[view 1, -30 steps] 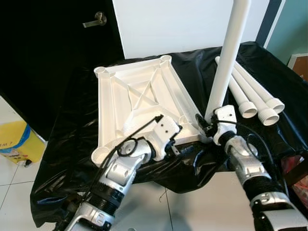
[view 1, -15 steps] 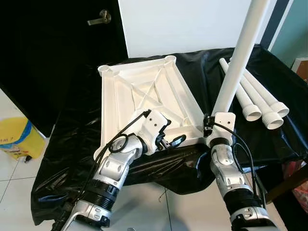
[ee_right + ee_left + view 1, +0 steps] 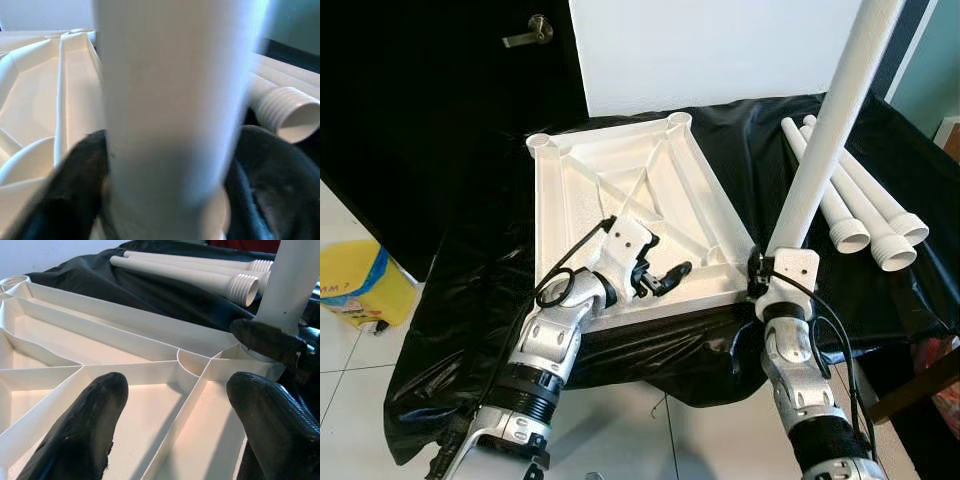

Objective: Building children table

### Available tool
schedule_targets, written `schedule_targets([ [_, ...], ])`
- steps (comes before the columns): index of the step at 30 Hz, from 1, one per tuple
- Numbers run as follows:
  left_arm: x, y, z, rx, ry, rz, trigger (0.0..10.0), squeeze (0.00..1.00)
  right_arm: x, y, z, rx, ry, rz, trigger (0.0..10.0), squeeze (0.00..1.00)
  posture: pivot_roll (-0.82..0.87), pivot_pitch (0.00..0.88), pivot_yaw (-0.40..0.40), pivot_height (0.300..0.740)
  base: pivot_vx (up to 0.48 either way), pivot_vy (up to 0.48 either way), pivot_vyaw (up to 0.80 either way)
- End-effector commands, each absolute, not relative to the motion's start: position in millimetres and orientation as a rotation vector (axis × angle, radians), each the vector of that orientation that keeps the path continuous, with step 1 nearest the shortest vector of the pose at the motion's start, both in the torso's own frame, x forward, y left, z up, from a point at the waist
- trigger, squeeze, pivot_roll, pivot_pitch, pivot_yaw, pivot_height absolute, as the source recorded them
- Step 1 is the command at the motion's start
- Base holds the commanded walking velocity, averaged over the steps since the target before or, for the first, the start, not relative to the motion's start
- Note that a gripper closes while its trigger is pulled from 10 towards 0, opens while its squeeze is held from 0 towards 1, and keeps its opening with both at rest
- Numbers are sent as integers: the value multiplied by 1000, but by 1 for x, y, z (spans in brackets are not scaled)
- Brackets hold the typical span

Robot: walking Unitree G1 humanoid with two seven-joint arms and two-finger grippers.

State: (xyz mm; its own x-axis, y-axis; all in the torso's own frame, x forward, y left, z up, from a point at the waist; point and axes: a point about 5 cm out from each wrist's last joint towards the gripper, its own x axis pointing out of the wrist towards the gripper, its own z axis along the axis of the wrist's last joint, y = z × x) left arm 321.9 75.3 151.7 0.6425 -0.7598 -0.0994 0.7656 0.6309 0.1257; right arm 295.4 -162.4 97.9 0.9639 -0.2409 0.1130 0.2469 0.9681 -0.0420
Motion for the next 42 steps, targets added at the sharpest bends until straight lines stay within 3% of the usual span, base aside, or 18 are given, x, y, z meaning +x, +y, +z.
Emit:
schedule_targets([
  [1, 332, 87, 155, 160, 18, -674, 10000, 0, 290, -170, 90, -69, -68, -260, 10000, 1000, -202, 0, 62, 740, 0, 0, 0],
  [7, 335, 90, 158, 172, 12, -668, 10000, 0, 284, -168, 87, -57, -59, -208, 10000, 1000, -203, 0, 62, 740, 0, 0, 0],
  [8, 336, 91, 159, 175, 13, -669, 10000, 0, 282, -166, 85, -56, -54, -177, 10000, 35, -203, 0, 63, 740, 0, 0, 0],
  [21, 331, 78, 140, 280, 144, -821, 10000, 0, 276, -151, 85, -131, -66, 54, 10000, 0, -223, 0, 92, 740, 0, 0, 0],
  [29, 342, 72, 126, 309, 275, -743, 10000, 0, 276, -157, 91, -146, -78, 69, 10000, 0, -240, 0, 105, 740, 0, 0, 0],
  [42, 364, 94, 122, 309, 355, -513, 10000, 0, 273, -153, 92, -133, -78, 69, 10000, 0, -257, 26, 115, 740, 0, 0, 0],
])
